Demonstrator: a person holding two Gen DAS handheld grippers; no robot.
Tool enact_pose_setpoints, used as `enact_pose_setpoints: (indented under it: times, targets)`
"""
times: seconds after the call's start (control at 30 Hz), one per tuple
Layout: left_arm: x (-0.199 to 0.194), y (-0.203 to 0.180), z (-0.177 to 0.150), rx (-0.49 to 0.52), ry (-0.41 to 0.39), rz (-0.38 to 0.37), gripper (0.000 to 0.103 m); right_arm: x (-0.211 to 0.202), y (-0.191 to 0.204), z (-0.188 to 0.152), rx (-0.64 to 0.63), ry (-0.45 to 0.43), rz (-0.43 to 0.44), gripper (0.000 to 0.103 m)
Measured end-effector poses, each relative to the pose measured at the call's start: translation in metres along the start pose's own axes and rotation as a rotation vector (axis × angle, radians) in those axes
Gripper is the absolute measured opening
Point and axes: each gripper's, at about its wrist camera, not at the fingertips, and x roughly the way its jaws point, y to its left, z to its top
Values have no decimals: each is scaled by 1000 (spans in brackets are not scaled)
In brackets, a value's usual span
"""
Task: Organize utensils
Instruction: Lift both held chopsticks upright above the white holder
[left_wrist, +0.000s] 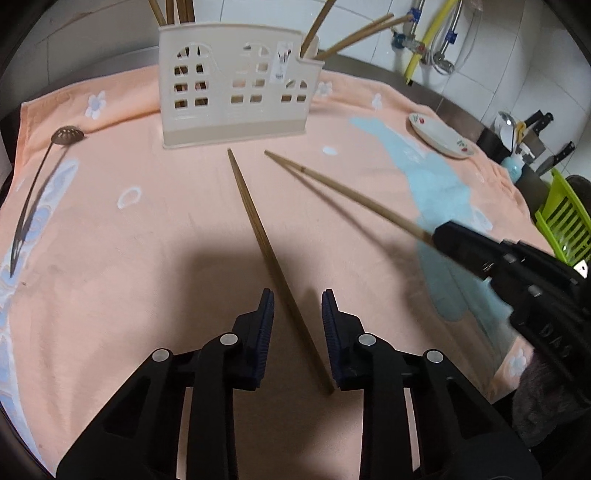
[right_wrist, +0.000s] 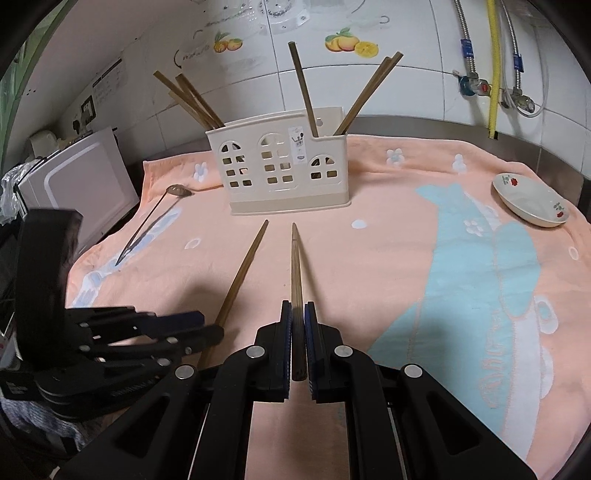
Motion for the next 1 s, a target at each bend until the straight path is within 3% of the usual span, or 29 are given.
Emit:
enact_pose_setpoints:
  times: [0.2, 0.23, 0.47, 0.83, 1.0]
  targets:
    - [7, -1, -2, 4, 27, 19, 21, -5, -1, 3, 1, -15, -4, 7]
    - [7, -1, -2, 7, 28, 27, 15, -6, 0, 4, 0, -19, -5, 7]
    - [-1, 11, 2, -9, 4, 52, 8, -13, 1, 9, -12, -42, -10, 7]
    - [-61, 25, 36, -4, -175, 20, 6, -35, 0, 49, -45, -143, -31, 7]
    - [-75, 27, 54, 17, -215, 14, 6, -40, 3, 76, -77, -182, -36, 7]
